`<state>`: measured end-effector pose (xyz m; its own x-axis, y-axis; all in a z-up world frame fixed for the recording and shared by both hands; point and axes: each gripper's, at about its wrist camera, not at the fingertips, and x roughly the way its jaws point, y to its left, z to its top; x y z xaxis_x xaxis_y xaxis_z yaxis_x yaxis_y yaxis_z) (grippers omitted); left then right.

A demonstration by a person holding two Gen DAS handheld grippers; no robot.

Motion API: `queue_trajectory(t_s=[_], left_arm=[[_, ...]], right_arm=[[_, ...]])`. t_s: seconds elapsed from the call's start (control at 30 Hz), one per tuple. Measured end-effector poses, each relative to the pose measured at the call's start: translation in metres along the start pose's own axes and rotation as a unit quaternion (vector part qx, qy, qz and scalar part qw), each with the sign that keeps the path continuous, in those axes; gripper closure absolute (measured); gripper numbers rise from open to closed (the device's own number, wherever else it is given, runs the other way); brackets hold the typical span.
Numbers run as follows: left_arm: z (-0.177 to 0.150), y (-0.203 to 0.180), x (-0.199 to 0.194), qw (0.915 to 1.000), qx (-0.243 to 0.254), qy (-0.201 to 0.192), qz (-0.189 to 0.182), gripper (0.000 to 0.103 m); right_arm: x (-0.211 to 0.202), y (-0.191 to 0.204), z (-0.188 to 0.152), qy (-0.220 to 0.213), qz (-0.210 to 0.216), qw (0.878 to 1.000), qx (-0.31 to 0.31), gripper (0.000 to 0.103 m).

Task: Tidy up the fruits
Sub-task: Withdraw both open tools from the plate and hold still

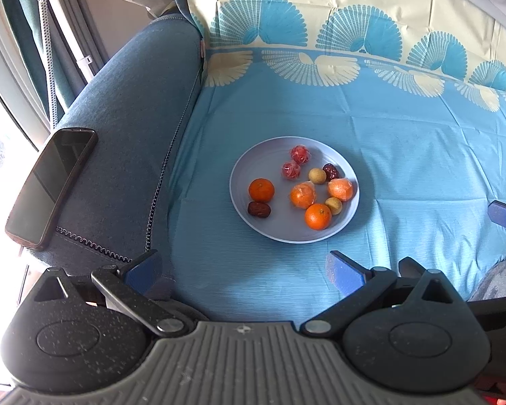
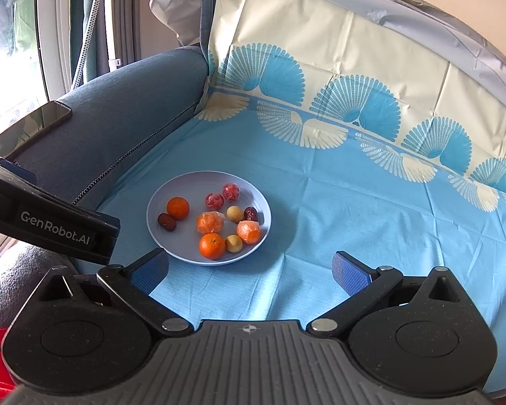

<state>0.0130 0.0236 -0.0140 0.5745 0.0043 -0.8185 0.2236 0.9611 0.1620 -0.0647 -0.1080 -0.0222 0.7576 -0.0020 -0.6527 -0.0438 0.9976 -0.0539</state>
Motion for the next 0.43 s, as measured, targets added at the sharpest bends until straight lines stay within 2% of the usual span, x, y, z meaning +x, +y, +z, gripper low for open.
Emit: queue_trajectory(t_s=[0.27,0.43], left_arm=[[-0.0006,-0.0018,0.0015,1.0,0.001,0.002,0.004,0.0],[-0.0002,0.0025,0.0037,0.9999,-0.006,0.007,-0.006,0.0]], right_arm=[[0.0005,-0.0006,-0.0001,0.001,-0.001,1.0,0.001,0.001],[0.0016,-0.001,-0.0002,0.001,0.0,1.0,0.001,0.001]])
